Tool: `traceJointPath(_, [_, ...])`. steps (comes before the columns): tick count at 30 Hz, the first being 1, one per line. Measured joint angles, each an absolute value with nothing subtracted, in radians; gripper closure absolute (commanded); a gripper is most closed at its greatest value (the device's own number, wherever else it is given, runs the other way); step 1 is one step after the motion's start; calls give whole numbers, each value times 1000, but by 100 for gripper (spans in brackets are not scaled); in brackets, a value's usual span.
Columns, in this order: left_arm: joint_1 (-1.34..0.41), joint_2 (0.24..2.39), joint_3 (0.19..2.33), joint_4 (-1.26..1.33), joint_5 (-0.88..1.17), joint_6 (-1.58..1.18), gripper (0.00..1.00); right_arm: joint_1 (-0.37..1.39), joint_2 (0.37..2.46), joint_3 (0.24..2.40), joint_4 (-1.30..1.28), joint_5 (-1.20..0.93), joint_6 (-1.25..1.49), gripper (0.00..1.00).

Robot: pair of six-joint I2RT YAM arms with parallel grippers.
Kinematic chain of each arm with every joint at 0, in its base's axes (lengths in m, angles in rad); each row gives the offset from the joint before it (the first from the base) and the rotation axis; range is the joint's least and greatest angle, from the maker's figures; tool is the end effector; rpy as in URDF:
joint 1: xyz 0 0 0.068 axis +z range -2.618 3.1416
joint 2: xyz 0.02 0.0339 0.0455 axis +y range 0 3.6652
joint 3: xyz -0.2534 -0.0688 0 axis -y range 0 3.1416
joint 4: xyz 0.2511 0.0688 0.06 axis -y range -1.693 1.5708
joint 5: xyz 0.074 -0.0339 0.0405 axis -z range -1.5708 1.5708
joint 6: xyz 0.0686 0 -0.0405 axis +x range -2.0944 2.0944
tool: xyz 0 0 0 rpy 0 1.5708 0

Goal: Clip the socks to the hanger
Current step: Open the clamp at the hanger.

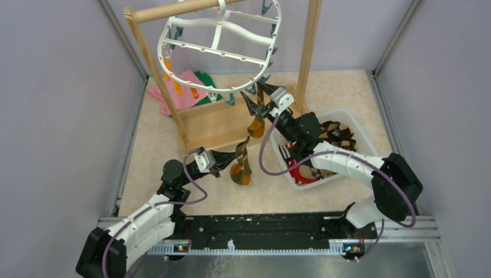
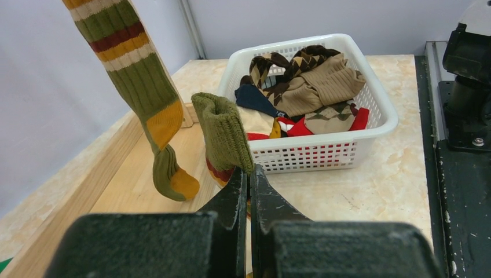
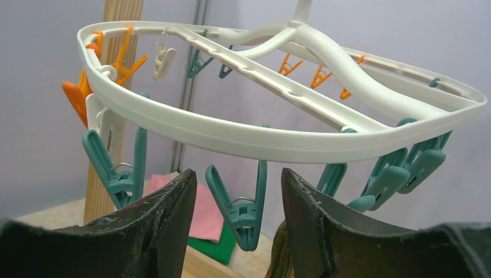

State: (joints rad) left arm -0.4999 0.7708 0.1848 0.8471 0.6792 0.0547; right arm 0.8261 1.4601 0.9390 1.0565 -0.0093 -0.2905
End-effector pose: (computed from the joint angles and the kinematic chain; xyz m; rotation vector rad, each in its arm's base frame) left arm 0.1581 -0.1354 0.2341 0.9218 1.0756 -0.8134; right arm 0.2451 0.2668 0.3651 -0.5620 0.8836 0.4912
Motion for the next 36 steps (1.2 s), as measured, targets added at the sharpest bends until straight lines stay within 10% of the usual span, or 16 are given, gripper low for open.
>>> traceJointPath(18, [-500,790,185,860,679,55,100,826,1477,970,1065,-12,-277,80])
traceJointPath(36, [-500,894,311,871,653,-19,100,806,1449,970,1019,-25,-93,91])
